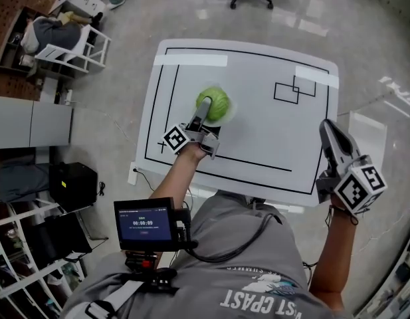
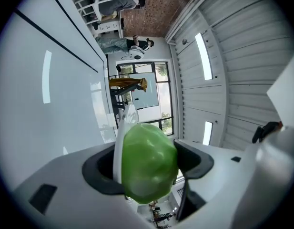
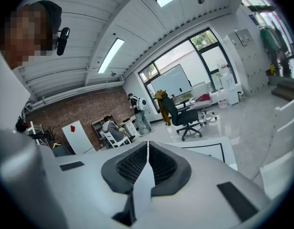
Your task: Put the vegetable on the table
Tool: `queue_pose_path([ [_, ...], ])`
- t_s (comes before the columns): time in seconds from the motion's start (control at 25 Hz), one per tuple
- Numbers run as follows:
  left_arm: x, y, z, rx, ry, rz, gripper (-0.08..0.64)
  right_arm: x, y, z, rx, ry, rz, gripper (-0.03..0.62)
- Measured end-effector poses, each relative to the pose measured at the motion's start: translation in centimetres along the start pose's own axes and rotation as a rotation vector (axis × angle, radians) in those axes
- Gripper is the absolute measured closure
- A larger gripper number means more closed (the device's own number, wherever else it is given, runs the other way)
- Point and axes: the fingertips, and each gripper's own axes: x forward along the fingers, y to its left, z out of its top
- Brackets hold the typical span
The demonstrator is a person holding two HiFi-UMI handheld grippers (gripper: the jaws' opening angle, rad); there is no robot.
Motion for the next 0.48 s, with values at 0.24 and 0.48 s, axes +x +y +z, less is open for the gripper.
queue_pose_path([
  [0.24,0.4,4.0,-0.2,0.006,0.076,0.104,0.237,0.9,-0.2,-0.3,0.008,0.012,-0.016,0.585],
  [0.48,0.1,7.1,-1.1,0.081,0.208,0.234,0.237,0.8,0.1,-0.7,0.010,0.015,-0.025,0.586],
])
